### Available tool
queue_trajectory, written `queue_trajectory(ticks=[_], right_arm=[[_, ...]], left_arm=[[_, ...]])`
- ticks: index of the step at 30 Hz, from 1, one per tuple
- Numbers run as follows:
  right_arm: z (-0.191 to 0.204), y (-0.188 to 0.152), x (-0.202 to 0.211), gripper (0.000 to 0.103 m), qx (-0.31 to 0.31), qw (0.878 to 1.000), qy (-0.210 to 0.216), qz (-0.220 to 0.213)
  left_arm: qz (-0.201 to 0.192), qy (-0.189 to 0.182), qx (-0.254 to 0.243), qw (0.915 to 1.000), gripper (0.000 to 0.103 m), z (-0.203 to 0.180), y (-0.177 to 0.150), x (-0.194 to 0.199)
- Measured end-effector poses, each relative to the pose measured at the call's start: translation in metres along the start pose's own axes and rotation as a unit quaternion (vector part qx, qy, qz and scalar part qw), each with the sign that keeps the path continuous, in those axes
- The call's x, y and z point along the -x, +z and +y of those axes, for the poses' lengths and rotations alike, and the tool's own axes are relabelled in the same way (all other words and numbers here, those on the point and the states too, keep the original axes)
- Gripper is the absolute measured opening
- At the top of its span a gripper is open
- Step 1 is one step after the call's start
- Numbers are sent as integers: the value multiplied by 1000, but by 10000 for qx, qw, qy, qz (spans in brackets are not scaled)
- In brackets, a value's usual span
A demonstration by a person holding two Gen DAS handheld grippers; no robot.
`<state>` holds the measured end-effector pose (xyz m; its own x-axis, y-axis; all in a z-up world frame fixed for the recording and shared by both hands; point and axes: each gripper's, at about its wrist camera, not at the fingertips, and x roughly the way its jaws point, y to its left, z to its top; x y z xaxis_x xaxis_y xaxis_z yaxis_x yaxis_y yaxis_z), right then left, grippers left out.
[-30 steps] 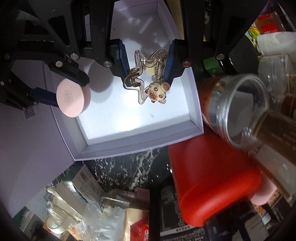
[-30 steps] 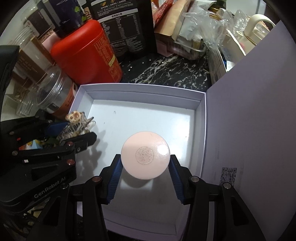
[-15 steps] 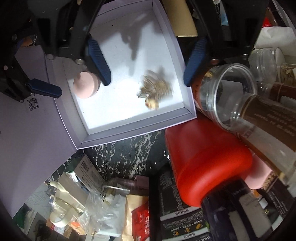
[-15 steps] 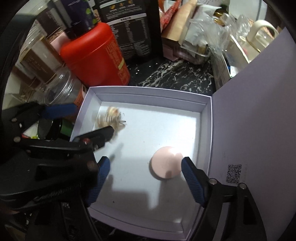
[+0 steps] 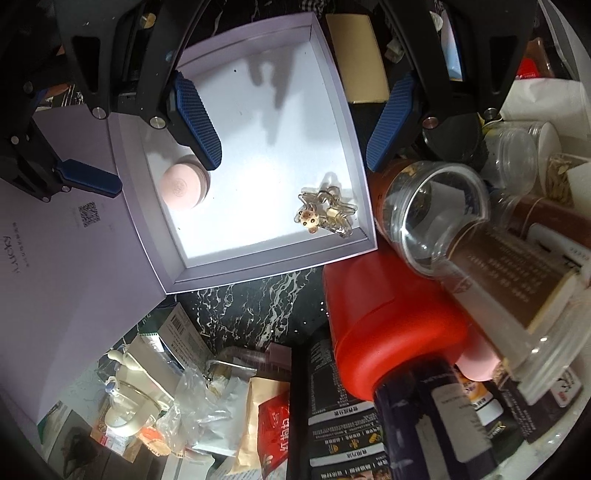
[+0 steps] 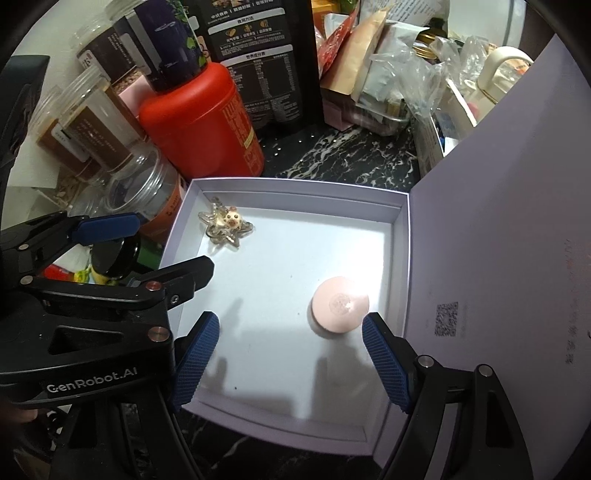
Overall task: Organize rigid objects
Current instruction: 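Withdraw both grippers from the box back toward the table items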
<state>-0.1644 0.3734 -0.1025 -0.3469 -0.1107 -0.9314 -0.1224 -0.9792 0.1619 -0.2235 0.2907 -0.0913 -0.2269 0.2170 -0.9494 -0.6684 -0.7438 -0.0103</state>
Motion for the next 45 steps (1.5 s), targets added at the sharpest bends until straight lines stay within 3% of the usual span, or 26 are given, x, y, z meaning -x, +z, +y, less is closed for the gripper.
queue_trajectory(ticks=[27, 45], right_arm=[[32, -49, 62, 81, 441, 9984, -1, -351], [61, -108, 89, 81, 877, 9954, 143, -347]], left_arm=[[-409, 292, 515, 9974, 81, 4, -69, 86], [-526, 478, 955, 9929, 81, -2, -142, 124]])
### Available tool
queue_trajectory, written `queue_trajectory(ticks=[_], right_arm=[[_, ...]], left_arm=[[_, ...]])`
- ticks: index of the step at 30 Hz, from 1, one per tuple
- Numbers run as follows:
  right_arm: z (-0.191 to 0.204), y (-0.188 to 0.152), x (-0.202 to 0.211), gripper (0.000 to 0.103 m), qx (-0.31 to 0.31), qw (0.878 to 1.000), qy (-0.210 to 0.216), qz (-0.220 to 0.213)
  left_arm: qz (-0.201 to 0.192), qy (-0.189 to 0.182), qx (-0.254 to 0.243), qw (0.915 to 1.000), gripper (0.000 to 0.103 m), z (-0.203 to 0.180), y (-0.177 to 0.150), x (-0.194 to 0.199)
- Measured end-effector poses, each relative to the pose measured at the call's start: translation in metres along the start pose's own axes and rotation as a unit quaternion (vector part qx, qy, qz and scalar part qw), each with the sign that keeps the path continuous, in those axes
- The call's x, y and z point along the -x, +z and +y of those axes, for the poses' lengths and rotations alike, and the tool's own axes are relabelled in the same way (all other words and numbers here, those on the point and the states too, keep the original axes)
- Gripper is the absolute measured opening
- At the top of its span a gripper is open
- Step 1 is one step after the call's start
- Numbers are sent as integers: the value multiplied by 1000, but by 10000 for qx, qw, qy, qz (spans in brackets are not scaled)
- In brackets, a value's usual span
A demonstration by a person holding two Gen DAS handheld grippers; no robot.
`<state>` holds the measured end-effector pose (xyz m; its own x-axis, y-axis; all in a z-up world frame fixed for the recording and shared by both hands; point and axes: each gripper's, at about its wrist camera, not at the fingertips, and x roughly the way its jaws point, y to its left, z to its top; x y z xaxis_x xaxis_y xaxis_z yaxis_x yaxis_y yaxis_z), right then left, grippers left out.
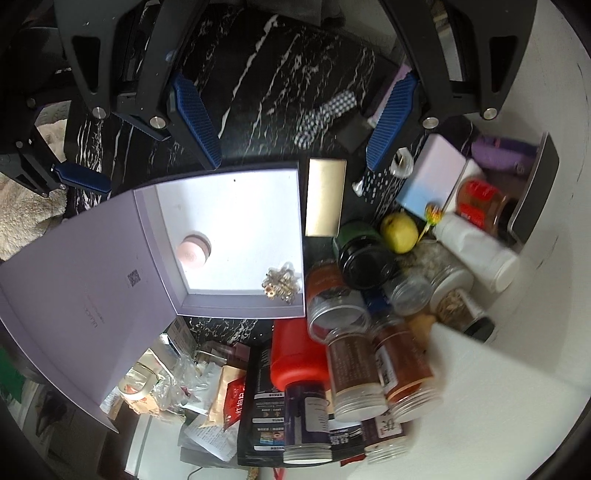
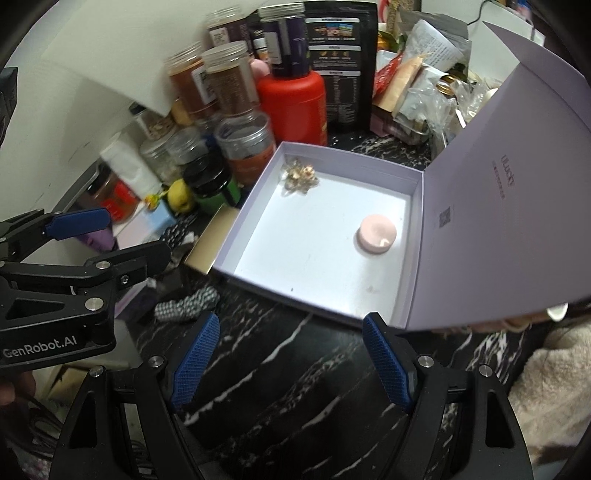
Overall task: Organize rigid objects
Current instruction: 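Withdraw both grippers from the box back toward the table items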
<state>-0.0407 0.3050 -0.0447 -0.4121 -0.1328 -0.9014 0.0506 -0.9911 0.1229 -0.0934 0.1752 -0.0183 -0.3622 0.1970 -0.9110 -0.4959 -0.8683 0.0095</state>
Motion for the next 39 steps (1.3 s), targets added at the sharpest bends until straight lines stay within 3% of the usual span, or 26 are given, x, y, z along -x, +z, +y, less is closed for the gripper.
queue_trajectory(ticks=[22, 39], right_arm=[[27, -65, 20, 81, 680, 9972, 284, 135], [55, -91, 26, 81, 1578, 9843, 771, 176]], left_arm=[[76, 271, 765, 9967, 81, 2, -87, 33], [34, 726, 1863, 9798, 81, 15, -151, 58]])
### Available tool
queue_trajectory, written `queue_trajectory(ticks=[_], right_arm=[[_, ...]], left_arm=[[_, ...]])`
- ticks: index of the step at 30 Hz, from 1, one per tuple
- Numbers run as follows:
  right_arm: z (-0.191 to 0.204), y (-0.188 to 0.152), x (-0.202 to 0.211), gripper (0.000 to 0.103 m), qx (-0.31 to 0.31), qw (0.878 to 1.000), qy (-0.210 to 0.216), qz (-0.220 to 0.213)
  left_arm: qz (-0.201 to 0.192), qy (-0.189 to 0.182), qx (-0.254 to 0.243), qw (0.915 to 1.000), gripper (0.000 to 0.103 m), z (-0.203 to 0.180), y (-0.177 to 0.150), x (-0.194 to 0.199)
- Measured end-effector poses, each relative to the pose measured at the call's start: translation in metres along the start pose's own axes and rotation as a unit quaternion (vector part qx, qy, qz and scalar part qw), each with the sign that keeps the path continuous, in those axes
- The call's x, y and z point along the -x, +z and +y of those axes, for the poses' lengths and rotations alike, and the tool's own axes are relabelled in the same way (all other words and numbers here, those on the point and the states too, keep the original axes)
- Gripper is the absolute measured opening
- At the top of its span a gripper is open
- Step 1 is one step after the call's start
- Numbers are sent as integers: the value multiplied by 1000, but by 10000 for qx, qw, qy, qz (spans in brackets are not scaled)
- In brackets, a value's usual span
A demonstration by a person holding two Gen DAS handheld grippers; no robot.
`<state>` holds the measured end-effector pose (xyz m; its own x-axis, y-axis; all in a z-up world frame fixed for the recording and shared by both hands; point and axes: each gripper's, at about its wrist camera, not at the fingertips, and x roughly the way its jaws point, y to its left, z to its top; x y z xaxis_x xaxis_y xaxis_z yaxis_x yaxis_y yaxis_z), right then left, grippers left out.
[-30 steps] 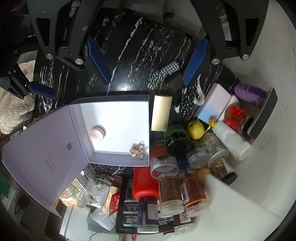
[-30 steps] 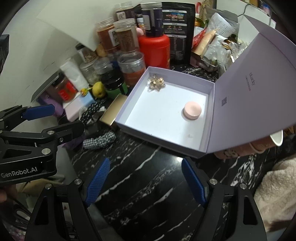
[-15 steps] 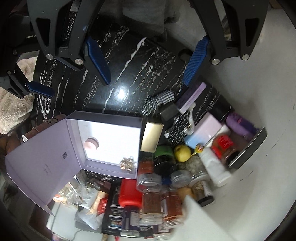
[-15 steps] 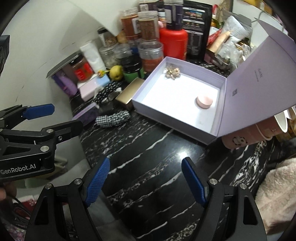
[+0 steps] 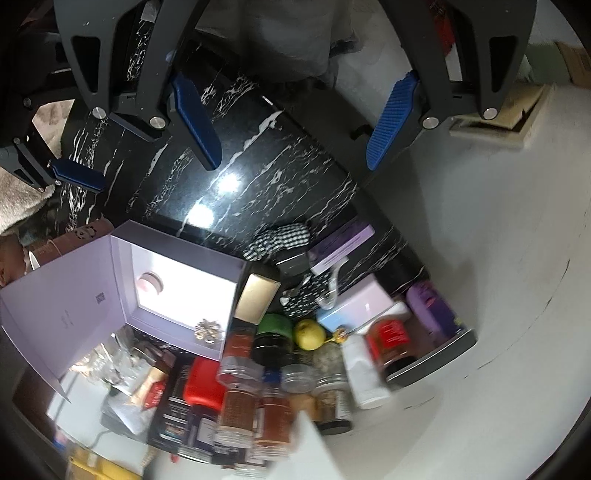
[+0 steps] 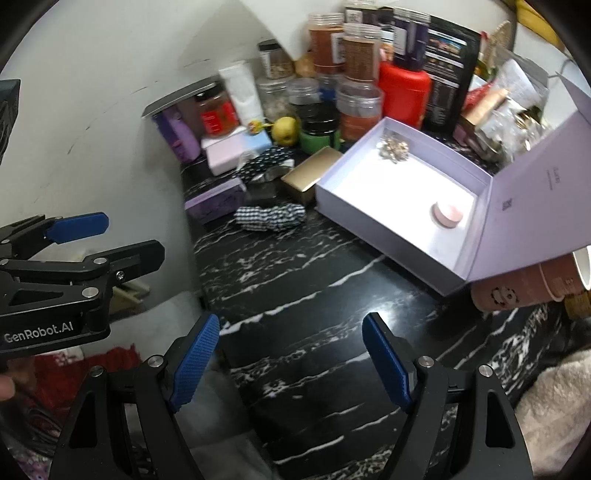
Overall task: Organize rigid objects
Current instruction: 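Withdraw both grippers from the box back toward the table items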
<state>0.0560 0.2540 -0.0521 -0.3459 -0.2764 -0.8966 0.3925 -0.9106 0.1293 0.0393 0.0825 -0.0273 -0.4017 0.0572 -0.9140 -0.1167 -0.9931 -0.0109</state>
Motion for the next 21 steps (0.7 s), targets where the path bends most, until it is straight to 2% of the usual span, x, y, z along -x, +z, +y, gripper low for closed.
queue_trajectory(ticks=[11, 13, 17, 21], right_arm=[[26, -1, -17, 83, 322, 9987, 388, 105], [33, 3, -23, 86, 377, 9981, 464, 128], [41, 10, -36, 86, 426, 9974, 542, 202], [41, 21, -51, 86, 305, 9975, 567, 295]], left_arm=[[95, 220, 751, 9969, 81, 44, -33, 1], [95, 250, 864, 9959, 81, 52, -35, -1], [91, 253, 1052, 9941, 81, 68, -31, -9], [90, 140, 1036, 9945, 81, 79, -20, -22]])
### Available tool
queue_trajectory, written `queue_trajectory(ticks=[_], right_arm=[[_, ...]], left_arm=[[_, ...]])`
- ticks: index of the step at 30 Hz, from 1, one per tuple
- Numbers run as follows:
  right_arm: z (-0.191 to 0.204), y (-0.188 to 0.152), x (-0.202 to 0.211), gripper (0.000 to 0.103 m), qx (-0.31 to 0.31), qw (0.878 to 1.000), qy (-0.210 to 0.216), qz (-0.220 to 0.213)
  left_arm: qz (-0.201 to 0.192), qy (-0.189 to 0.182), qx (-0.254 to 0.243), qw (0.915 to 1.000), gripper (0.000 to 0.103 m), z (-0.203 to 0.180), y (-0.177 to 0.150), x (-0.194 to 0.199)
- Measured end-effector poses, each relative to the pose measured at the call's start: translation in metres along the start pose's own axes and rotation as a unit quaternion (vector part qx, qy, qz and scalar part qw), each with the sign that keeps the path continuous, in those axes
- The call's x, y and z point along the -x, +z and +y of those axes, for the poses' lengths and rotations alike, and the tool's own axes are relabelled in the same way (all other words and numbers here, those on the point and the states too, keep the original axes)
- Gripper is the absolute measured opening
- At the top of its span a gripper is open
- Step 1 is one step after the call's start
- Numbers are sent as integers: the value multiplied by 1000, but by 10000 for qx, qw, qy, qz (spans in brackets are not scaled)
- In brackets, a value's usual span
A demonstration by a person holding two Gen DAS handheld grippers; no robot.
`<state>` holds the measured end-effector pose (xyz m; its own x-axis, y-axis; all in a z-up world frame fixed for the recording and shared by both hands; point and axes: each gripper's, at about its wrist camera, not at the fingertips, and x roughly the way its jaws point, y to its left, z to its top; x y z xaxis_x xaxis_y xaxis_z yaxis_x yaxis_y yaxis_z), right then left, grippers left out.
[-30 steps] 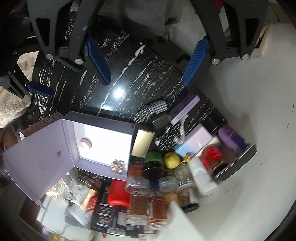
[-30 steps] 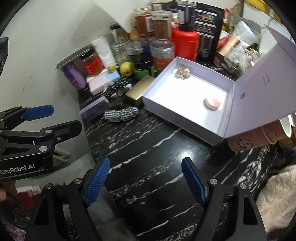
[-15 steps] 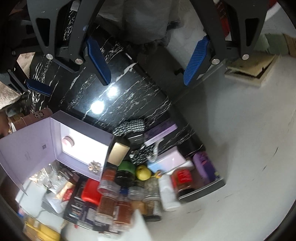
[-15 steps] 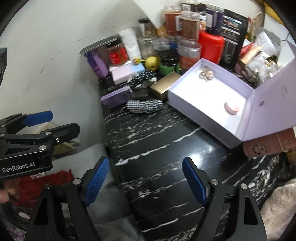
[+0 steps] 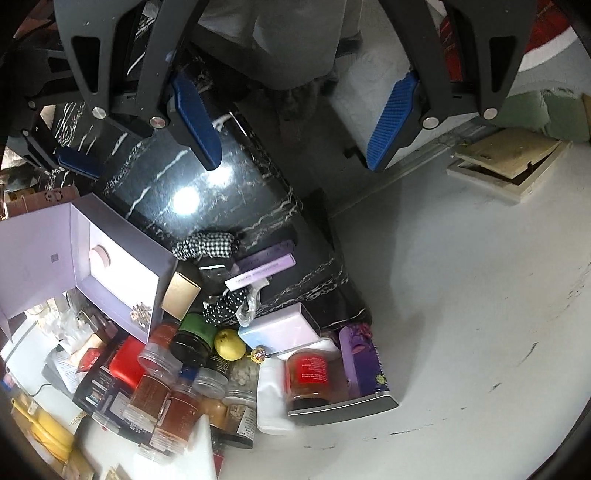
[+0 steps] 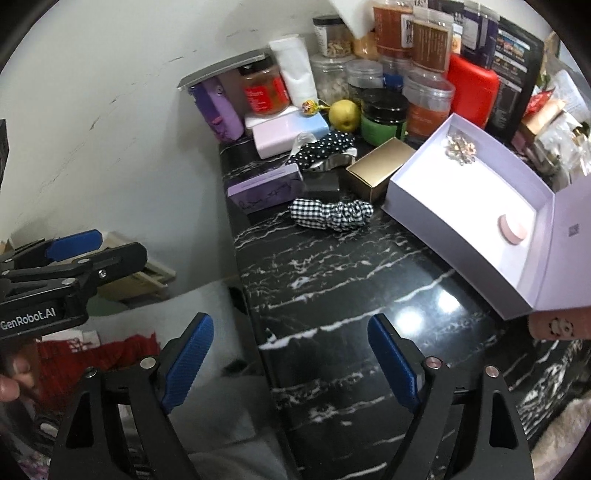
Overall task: Organize rigid objects
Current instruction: 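Withdraw both grippers from the box back toward the table items, then grasp the gingham scrunchie with the right gripper while the left gripper reaches the lavender eye box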
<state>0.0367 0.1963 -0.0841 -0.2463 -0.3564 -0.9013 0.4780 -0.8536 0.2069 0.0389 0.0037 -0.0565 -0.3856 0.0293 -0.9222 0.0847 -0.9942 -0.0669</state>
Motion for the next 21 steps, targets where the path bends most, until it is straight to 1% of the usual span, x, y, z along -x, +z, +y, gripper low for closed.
queue_trajectory(ticks=[3, 5, 10, 11, 12, 14, 16, 21], right_arm=[[-6, 9, -10, 87, -93, 9999, -24, 53], [-11, 16, -20, 90, -163, 9998, -74, 99], [-23, 31, -40, 91, -305, 9993, -84, 185], [-24, 34, -42, 92, -311, 9993, -89, 195], [-25, 37, -47, 95, -318, 9992, -99, 210], [-27, 43, -54, 97, -323, 9992, -102, 210], [-29, 49, -61, 103, -313, 9992, -114, 204], [-35, 63, -80, 103, -345, 9990, -181, 211]], left_arm=[[42, -81, -87, 9999, 81, 3, 11, -12], [104, -140, -118, 9998, 81, 5, 19, -21], [225, -267, -203, 9992, 81, 6, 38, -44], [229, -279, -238, 9991, 81, 6, 42, -47], [229, -280, -284, 9989, 81, 5, 45, -51], [234, -278, -366, 9987, 81, 3, 52, -57], [250, -272, -451, 9983, 81, 1, 60, -67], [284, -289, -596, 9974, 81, 0, 76, -87]])
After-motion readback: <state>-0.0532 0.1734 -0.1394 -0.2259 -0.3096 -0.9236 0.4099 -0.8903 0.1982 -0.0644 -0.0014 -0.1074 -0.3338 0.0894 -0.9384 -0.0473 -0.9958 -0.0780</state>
